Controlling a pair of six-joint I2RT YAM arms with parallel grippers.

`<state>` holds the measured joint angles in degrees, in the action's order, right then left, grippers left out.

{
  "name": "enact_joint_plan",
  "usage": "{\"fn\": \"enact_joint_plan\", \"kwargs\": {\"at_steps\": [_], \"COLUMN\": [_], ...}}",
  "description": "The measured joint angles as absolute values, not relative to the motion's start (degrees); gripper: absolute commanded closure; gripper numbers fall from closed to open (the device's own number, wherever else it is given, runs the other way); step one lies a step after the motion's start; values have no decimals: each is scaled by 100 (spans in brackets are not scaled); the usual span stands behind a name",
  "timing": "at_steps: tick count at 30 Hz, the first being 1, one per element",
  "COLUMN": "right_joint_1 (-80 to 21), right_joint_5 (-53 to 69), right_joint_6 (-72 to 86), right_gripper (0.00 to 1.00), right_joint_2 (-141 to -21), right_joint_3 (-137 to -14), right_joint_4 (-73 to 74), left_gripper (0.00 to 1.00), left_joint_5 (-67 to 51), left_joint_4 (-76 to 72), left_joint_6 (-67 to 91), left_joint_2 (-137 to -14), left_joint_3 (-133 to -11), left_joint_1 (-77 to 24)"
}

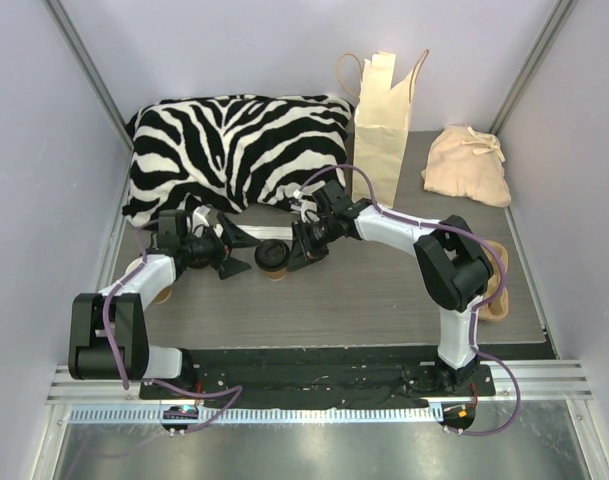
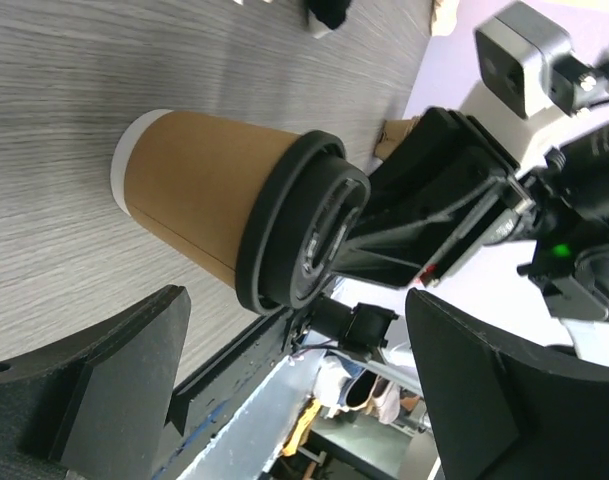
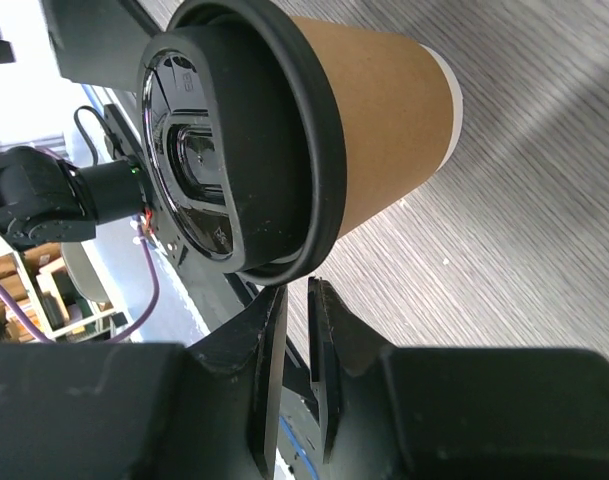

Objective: Pack the takeout coffee

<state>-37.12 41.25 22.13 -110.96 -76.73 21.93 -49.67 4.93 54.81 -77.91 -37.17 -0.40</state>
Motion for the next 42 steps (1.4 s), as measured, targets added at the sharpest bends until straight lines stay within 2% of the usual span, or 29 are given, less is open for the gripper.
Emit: {"fn": "enact_joint_plan", "kwargs": {"at_steps": [10, 18, 22, 26, 29, 30, 32, 33, 36, 39, 42], "right_joint_1": [-3667, -3194, -3068, -3081, -3083, -3089, -3092, -3096, -3111, -3148, -3212], "right_joint_5": [4189, 4355, 4331, 4228, 4093, 4056, 4010, 4005, 4012, 4010, 4012], "right_joint_6": [2309, 2117, 1973, 1850, 1791, 1791, 1806, 1820, 1916, 2025, 2119], "right_gripper": [76, 76, 76, 76, 76, 76, 77, 77, 78, 78, 78], "right_joint_2": [-11113, -11061, -10895, -10683, -10584, -10545, -10449, -10403, -10322, -10326, -10331], "right_joint_3": [-7673, -7634, -7605, -7629, -7719, -7730, -7732, -7732, -7738, -7778, -7894], "right_joint_4": [2086, 2368, 2593, 2746, 2895, 2902, 2915, 2917, 2851, 2801, 2779], "left_gripper": [5, 6, 12, 27, 46, 56, 67, 77, 92, 100, 100], "left_joint_5": [-4871, -4713, -4641, -4652, -4718, -4735, -4764, -4781, -4818, -4801, -4786], "left_joint_4": [-440, -1337, -1693, -1916, -1802, -1728, -1306, -1098, -510, 102, 414], "left_joint_6": [6202, 6735, 6805, 6871, 6681, 6571, 6198, 6025, 5452, 4856, 4536], "left_joint_2": [-8396, -9212, -9692, -10066, -9996, -9935, -9636, -9413, -8715, -8298, -8228], "left_joint_3": [-3730, -4169, -4674, -5096, -5194, -5207, -5238, -5238, -5339, -5719, -5850], "left_joint_1": [-336, -438, -440, -440, -436, -436, -436, -436, -482, -749, -1083]}}
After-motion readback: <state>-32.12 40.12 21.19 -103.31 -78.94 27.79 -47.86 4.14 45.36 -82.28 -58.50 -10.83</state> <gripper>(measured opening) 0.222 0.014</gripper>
